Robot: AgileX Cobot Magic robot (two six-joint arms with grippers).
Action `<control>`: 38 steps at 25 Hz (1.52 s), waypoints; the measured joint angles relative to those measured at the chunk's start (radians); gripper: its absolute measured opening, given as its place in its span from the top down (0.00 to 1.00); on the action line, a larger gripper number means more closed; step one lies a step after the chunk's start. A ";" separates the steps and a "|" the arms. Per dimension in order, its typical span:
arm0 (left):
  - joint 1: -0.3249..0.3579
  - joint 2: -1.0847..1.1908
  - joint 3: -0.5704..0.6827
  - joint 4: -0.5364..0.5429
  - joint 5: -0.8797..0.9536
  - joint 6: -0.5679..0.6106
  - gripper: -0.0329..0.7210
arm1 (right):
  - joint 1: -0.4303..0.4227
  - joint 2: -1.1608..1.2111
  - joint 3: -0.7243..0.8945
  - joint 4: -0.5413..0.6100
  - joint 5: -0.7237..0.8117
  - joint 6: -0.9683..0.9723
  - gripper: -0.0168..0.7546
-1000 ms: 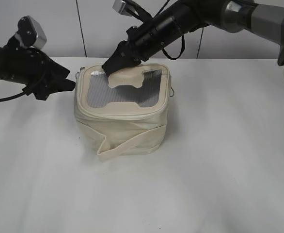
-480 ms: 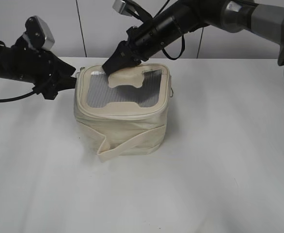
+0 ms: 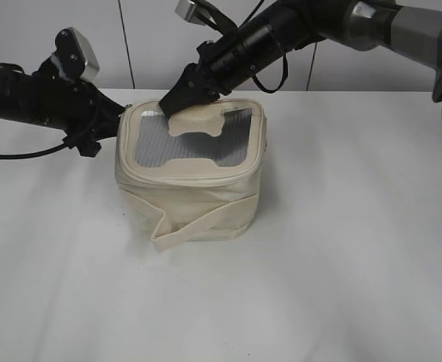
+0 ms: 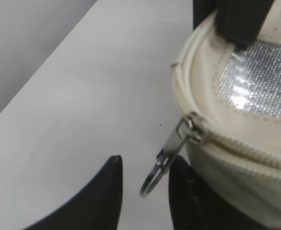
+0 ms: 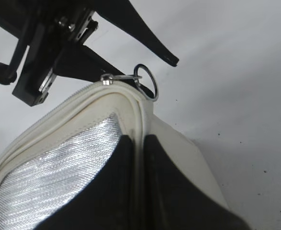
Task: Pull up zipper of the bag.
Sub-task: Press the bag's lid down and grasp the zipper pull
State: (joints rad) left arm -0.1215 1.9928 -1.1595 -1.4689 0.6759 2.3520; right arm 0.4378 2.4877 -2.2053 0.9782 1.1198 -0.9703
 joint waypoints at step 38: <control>-0.087 -0.396 0.314 0.660 -0.125 -0.848 0.96 | 0.001 0.000 0.000 0.000 -0.008 0.132 0.92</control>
State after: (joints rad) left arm -0.2089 1.5965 -0.8456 -0.8092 0.5510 1.5036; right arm 0.4389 2.4877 -2.2053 0.9787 1.1118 -0.8387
